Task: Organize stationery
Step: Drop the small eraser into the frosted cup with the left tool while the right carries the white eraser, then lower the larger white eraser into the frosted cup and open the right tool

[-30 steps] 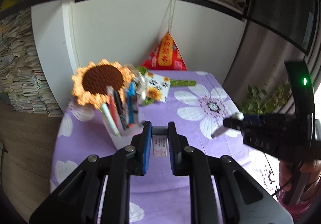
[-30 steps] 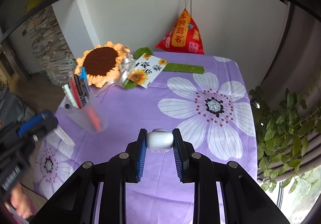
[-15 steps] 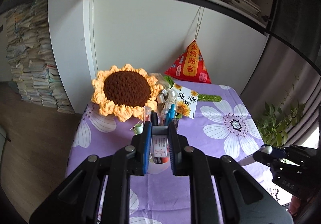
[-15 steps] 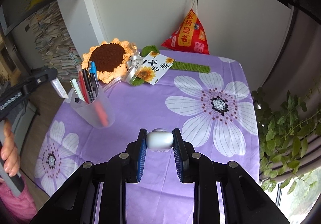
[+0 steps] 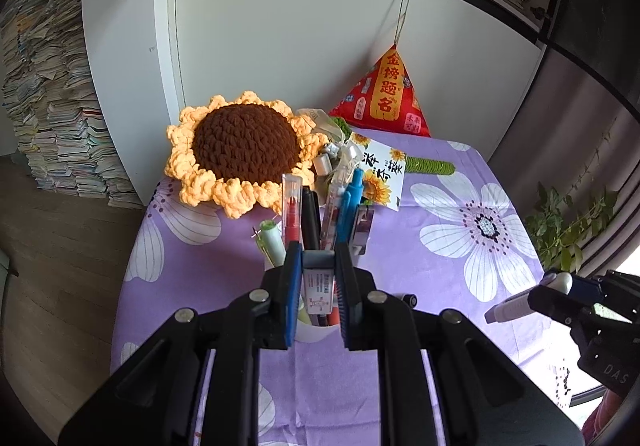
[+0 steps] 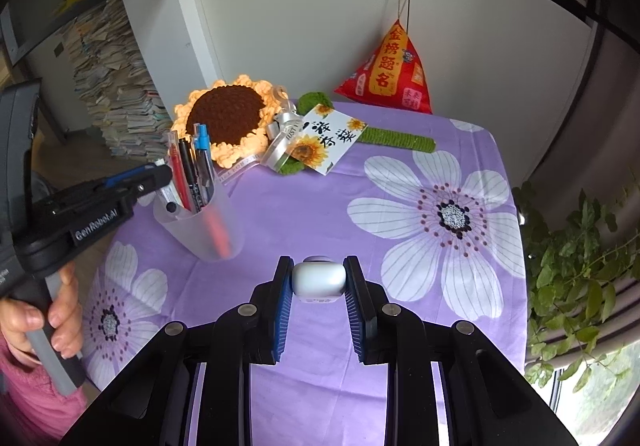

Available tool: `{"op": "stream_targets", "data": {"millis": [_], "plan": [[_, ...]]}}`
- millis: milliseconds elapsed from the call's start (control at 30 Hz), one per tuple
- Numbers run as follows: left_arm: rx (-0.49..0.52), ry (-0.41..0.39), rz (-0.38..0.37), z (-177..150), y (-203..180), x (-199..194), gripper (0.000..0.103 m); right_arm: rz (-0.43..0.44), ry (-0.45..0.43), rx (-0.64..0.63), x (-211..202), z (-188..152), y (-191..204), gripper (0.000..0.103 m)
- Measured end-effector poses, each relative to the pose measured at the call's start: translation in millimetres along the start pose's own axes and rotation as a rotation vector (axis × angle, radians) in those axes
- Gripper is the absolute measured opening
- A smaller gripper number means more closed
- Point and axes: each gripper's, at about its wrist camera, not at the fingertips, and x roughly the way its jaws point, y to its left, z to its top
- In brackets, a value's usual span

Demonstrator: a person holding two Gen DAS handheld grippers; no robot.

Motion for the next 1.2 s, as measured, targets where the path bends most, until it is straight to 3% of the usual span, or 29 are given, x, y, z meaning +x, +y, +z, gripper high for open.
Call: {"op": "stream_targets", "data": {"millis": [233, 600, 933, 1200], "plan": [[-0.021, 0.027, -0.014, -8, 6, 7, 0.015, 0.027, -0.023, 0.025, -2, 14, 9, 0.026], [-0.078, -0.035, -0.045, -22, 26, -25, 0.019, 0.066, -0.050, -0.006, 7, 45, 46, 0.027], [-0.049, -0.071, -0.007, -39, 35, -37, 0.019, 0.101, -0.033, -0.042, 22, 54, 78, 0.027], [-0.070, -0.043, -0.021, -48, 44, -31, 0.020, 0.093, -0.035, -0.061, 25, 59, 91, 0.027]]}}
